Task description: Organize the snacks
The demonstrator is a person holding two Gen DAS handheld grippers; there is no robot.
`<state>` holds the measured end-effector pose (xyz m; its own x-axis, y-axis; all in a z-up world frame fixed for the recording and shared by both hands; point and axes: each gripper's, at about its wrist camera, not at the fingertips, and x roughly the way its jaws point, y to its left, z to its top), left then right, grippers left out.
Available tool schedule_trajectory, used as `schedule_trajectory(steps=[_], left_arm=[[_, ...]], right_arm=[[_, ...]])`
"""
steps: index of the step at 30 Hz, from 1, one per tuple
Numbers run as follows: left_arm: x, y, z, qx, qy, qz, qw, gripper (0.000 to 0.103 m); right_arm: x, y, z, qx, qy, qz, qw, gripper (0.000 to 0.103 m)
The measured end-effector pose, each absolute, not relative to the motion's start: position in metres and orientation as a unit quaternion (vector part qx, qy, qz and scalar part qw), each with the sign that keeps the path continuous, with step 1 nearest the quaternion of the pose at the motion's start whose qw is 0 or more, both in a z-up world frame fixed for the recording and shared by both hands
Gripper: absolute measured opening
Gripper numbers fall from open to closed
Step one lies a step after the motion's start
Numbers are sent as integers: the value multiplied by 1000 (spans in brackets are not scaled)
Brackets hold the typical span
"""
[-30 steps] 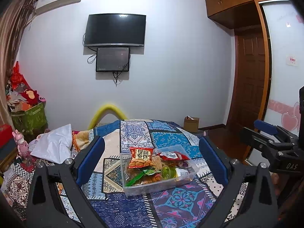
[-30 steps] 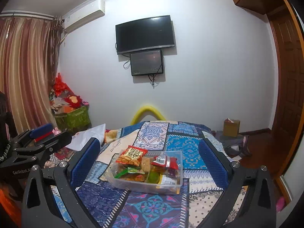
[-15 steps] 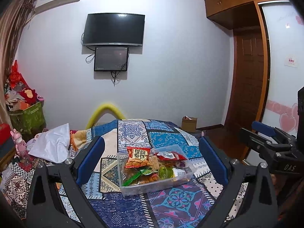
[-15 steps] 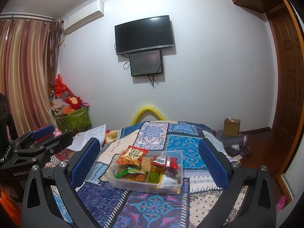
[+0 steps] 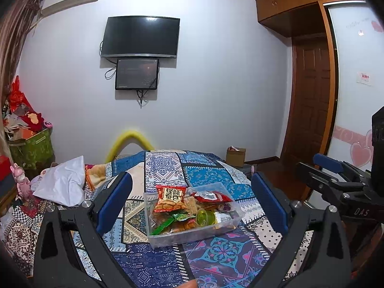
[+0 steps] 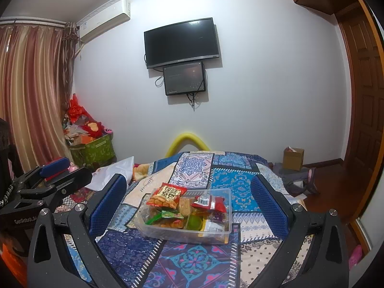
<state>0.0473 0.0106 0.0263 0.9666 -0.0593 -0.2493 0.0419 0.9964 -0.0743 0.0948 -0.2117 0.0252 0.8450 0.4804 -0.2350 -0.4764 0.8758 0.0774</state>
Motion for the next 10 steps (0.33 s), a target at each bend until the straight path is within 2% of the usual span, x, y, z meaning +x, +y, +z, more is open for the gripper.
schedule_trajectory(steps=[10], left_arm=[[48,12,25,-43,134,-36,989,101]], right_arm=[[95,-212,22,8,127,248,960,103]])
